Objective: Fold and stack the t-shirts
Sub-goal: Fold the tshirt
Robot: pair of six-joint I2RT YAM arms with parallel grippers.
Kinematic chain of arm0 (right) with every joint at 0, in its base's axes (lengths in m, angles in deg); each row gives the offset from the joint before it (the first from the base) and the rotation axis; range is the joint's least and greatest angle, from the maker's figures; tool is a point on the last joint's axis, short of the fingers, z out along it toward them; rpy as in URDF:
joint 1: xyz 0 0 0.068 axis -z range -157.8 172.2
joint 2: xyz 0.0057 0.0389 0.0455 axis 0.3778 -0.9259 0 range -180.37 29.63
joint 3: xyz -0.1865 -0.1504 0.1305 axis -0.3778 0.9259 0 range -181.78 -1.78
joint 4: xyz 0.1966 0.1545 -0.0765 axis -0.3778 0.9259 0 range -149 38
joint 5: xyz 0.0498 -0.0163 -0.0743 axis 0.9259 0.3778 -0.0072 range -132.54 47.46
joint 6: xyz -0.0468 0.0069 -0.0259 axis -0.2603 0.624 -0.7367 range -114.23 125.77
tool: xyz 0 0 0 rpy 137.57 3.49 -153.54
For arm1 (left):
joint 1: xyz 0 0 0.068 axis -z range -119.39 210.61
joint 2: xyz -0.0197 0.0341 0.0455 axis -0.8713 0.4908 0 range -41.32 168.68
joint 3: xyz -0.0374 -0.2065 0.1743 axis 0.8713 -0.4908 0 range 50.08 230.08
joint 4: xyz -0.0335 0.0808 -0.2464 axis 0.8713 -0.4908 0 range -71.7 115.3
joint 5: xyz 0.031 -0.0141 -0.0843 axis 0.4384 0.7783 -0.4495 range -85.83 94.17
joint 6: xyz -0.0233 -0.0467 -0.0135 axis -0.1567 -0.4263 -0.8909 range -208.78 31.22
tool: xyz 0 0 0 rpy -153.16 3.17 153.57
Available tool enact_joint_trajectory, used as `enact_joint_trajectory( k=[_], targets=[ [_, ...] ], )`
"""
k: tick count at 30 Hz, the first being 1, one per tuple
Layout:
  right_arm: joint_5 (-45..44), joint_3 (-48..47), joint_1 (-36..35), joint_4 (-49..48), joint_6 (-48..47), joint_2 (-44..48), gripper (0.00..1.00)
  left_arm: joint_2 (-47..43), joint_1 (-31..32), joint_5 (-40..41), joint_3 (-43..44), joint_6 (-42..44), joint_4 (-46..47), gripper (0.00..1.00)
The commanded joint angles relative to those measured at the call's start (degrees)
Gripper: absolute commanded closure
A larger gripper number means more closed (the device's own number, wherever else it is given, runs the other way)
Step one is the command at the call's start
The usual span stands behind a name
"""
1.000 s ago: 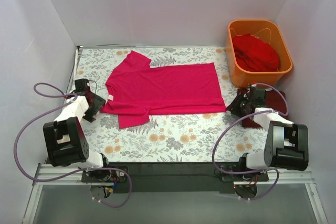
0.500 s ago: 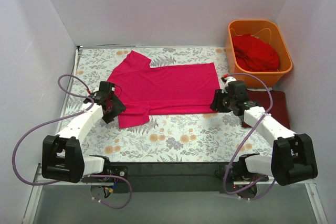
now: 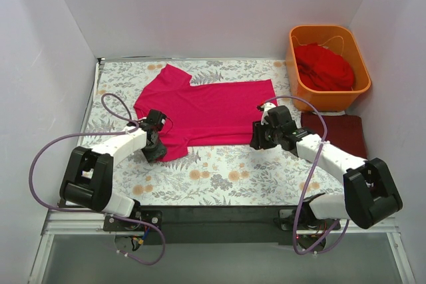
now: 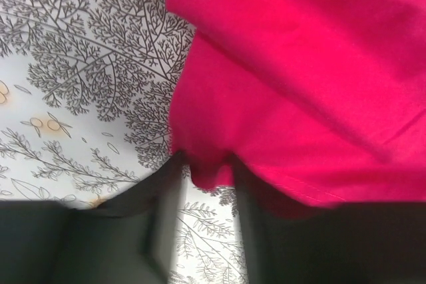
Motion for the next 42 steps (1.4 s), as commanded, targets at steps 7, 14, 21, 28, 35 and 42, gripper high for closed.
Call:
enact_joint_trajectory(
  k=[7, 14, 21, 28, 35, 42],
  targets=[
    [0.22, -2.53, -1.04, -1.43, -0.24, -1.31, 0.54, 2.93, 0.37, 6.43, 9.94, 2.36, -1.2, 1.0],
    [-0.92, -3.93, -1.04, -1.34, -1.73, -2.09, 0.54, 14.88, 0.28, 11.96, 32.0, 8.86, -0.41, 1.0],
    [-1.54, -7.45, -1.04, -0.9, -3.49, -4.55, 0.54, 24.38, -0.07, 13.29, 43.97, 12.2, -0.15, 1.0],
    [-2.06, -10.88, -1.12, -1.07, -6.04, -9.21, 0.55, 29.39, -1.56, 13.46, 48.01, 12.39, 1.79, 1.0],
    [-3.03, -13.6, -1.39, -1.43, -6.83, -13.34, 0.59, 32.64, -3.76, 13.03, 47.84, 8.52, 1.7, 1.0],
    [-5.93, -14.57, -1.48, -2.22, -6.92, -17.03, 0.59, 33.17, -4.46, 11.44, 47.75, 8.17, 4.6, 1.0]
  ],
)
